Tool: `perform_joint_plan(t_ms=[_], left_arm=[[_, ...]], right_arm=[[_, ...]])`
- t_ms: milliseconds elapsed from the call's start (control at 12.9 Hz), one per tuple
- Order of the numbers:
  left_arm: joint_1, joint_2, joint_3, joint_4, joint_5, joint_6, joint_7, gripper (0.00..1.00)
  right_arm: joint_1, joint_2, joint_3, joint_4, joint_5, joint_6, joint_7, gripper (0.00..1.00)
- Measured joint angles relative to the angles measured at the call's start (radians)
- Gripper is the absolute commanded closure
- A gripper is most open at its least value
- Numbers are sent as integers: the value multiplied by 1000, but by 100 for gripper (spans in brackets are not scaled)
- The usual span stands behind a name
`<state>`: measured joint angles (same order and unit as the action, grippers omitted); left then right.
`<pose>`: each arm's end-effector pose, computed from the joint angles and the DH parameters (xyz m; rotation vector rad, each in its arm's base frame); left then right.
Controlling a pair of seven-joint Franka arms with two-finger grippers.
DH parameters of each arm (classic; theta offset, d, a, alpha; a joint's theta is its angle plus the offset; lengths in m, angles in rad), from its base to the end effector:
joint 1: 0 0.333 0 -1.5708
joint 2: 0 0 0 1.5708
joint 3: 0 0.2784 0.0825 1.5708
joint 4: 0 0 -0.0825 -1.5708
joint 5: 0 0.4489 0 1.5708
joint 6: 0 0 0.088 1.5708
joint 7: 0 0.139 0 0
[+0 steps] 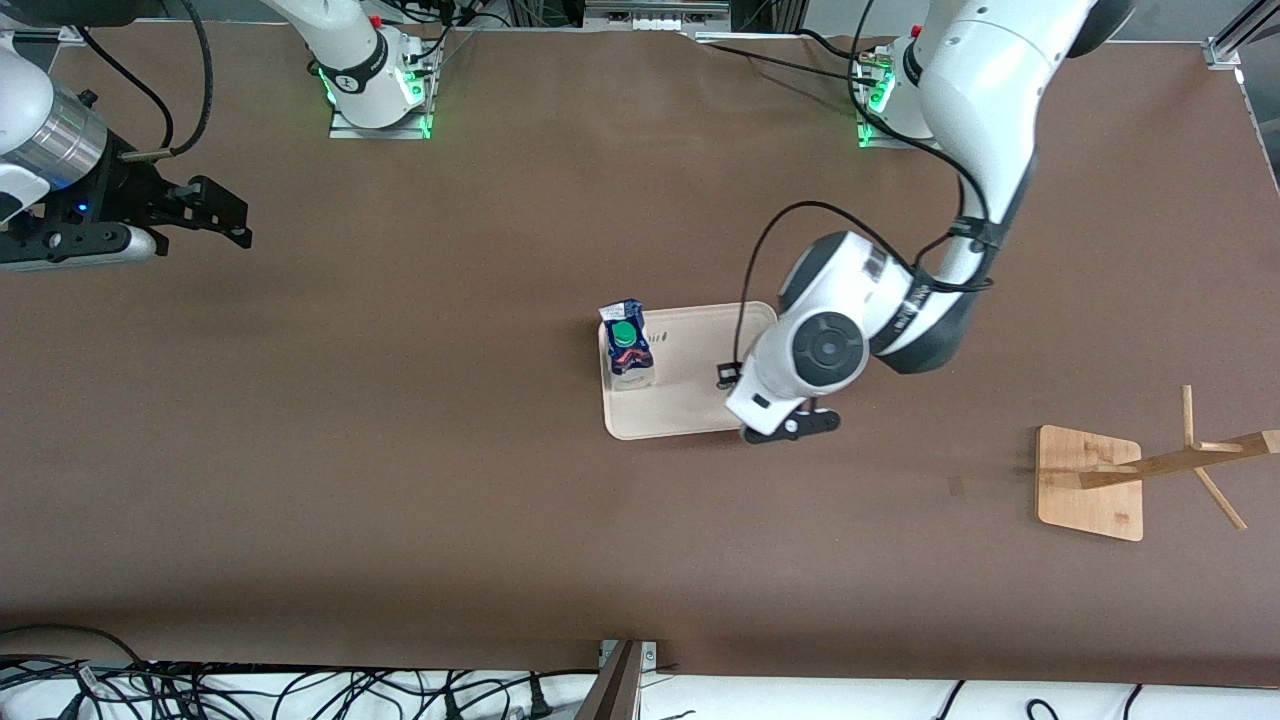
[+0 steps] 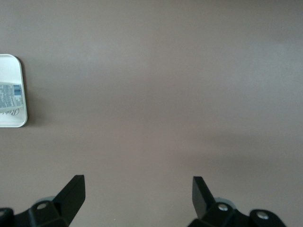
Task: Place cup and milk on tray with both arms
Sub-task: 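Carry the white mug with the left gripper onto the tray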
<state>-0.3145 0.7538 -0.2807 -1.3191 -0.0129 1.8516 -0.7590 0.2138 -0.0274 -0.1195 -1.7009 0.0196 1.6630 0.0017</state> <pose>0.6297 -0.3936 0.1984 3.0501 0.3412 -0.4359 0.6135 0.0600 0.5096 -3.1161 -0.1415 0.0184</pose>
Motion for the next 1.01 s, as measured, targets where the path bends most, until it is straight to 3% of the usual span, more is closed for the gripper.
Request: perform_joint_plan(t_ms=[310, 387, 465, 1007], left_arm=[[-43, 44, 1, -2, -26, 8, -58, 100], [-49, 55, 1, -4, -26, 8, -70, 75], [-56, 68, 2, -5, -26, 8, -81, 1], [-28, 79, 18, 22, -26, 9, -71, 0]], right_arm=[[0, 8, -3, 35, -16, -2, 0, 0], [0, 9, -3, 36, -21, -2, 0, 0], [-1, 11, -4, 36, -30, -3, 0, 0], [-2, 26, -7, 40, -38, -3, 0, 0]])
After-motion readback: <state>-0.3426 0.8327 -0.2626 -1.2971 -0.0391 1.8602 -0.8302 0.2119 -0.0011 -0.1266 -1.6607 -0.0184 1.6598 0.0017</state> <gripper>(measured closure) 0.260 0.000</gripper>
